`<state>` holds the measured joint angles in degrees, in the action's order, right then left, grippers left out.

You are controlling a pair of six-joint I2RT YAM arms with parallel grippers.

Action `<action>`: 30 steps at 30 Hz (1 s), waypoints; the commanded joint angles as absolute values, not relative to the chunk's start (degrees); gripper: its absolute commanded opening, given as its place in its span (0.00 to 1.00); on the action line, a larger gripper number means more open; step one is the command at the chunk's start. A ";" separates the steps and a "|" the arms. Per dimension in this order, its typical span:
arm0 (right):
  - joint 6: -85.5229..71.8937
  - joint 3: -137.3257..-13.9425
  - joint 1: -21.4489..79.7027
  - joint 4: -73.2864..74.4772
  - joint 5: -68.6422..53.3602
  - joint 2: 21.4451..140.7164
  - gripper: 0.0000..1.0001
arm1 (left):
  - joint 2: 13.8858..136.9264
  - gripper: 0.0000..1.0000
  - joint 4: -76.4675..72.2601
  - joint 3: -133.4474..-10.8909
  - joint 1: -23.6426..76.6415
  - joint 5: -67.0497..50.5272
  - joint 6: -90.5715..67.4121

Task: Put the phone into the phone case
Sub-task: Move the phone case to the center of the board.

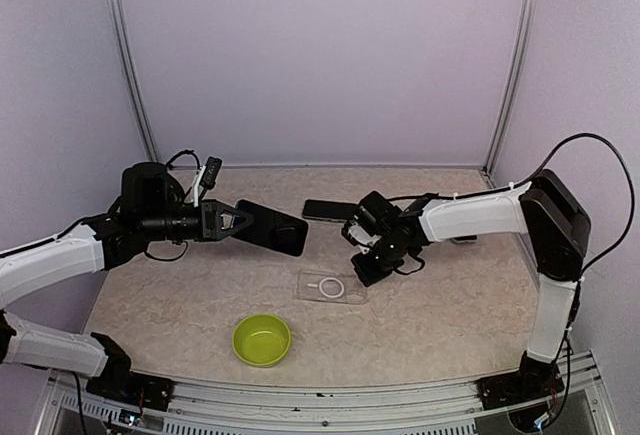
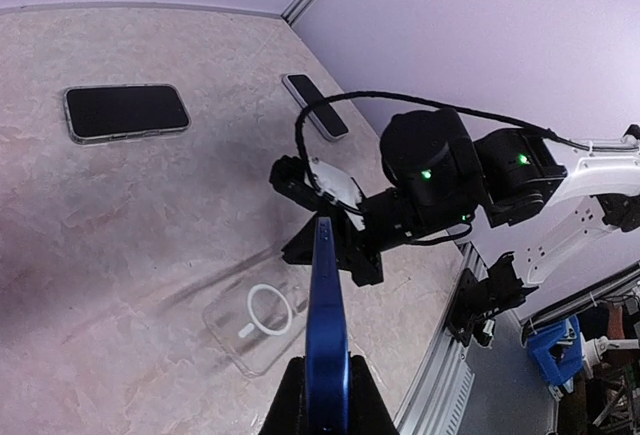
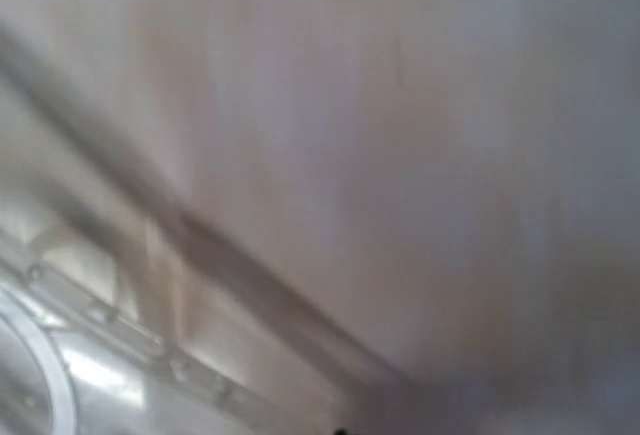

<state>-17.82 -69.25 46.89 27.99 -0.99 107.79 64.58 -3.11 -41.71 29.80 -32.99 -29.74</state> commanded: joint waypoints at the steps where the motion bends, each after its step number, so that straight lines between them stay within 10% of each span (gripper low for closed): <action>1: -15.51 -79.27 45.74 31.60 2.24 115.80 0.00 | 63.43 0.00 -7.32 -41.53 30.94 -32.84 -30.58; 8: -15.42 -89.70 45.05 34.77 2.76 123.41 0.03 | 61.67 0.00 -6.80 -39.73 31.56 -31.66 -30.84; 25: -17.33 -71.43 42.40 21.27 -1.08 102.08 0.99 | 67.47 0.00 -10.02 -39.07 35.80 -29.24 -32.29; 30: -21.61 -60.88 39.84 12.13 0.66 94.28 1.00 | 69.80 0.00 -11.47 -39.02 36.36 -29.08 -33.11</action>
